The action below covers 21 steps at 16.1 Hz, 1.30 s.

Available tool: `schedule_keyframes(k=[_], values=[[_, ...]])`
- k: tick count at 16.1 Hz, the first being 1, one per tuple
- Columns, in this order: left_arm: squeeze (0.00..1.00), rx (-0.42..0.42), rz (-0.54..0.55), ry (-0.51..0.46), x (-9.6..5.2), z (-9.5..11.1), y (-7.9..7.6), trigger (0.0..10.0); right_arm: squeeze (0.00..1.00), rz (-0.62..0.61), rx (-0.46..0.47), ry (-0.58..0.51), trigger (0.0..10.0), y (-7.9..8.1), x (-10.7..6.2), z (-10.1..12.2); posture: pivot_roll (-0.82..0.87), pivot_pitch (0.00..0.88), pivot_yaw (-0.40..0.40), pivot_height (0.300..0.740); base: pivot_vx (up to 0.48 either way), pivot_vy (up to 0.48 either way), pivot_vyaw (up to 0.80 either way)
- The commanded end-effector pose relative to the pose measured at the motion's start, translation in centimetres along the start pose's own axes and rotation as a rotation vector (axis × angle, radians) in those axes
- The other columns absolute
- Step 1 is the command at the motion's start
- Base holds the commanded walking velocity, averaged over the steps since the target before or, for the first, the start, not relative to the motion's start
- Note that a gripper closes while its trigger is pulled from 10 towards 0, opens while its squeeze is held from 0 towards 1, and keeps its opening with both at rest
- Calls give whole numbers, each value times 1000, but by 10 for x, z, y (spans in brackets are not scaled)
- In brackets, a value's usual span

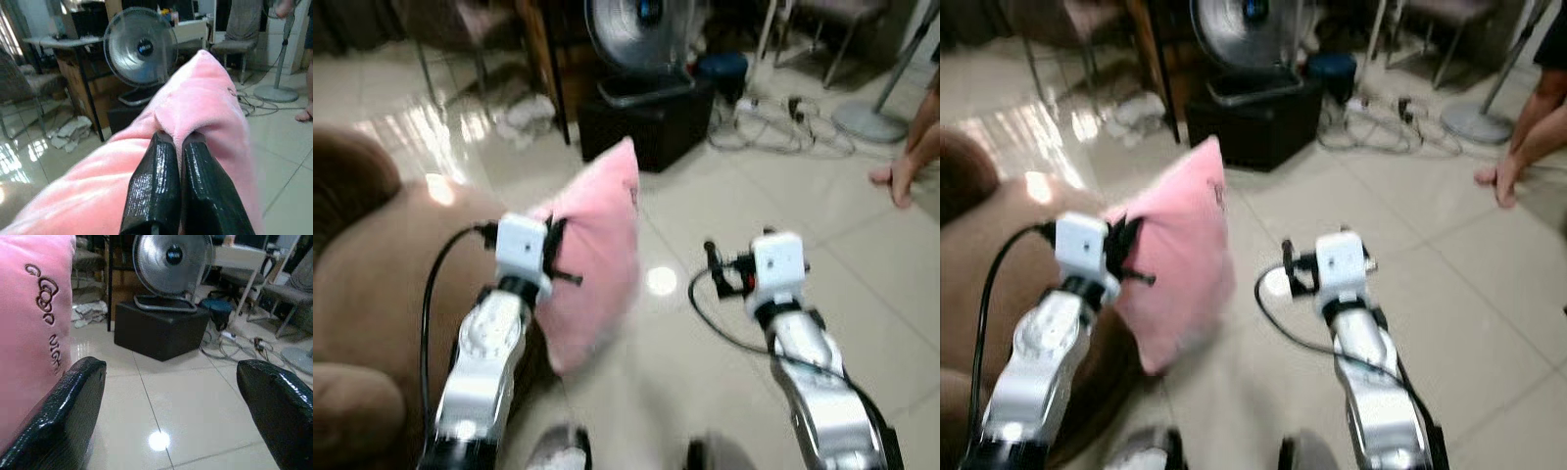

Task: Move the pillow to the sofa from floor

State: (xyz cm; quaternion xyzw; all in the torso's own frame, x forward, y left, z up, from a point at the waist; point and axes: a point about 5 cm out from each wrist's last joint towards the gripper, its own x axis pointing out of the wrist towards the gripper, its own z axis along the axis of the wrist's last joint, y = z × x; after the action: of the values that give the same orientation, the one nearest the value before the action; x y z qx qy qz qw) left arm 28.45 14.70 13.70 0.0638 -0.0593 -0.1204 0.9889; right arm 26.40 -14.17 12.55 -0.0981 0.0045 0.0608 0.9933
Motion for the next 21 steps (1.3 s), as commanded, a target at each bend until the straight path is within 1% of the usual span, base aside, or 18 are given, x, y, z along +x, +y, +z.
schedule_keyframes(k=[1,3,6,8,10,11,14,21], values=[[0,32,10,-14,5,6,3,10000,0,-7,-12,21,10000,-2,0,-5,-42,5,29,740,0,0,0],[0,45,32,-5,6,5,7,10000,0,-5,-21,28,10000,-4,0,-7,-39,7,29,740,0,0,0],[0,50,29,-10,10,6,10,10000,0,-15,-17,42,10000,-4,1,-11,-39,4,39,740,0,0,0],[0,54,20,-23,13,9,8,10000,0,-36,-25,60,10000,-5,1,-13,-41,3,47,740,0,0,0],[0,92,6,-17,17,9,7,10000,0,-25,-34,63,10000,-4,2,-15,-42,2,54,740,0,0,0],[0,93,5,-23,17,10,6,10000,0,-26,-48,63,10000,-4,2,-15,-42,2,54,740,0,0,0],[0,88,15,-37,19,12,8,10000,0,-1,-74,58,10000,-1,2,-15,-42,5,56,740,311,0,752],[0,98,2,-41,20,13,4,10000,0,4,-68,66,10000,1,-2,-17,-42,9,62,740,373,0,800]])
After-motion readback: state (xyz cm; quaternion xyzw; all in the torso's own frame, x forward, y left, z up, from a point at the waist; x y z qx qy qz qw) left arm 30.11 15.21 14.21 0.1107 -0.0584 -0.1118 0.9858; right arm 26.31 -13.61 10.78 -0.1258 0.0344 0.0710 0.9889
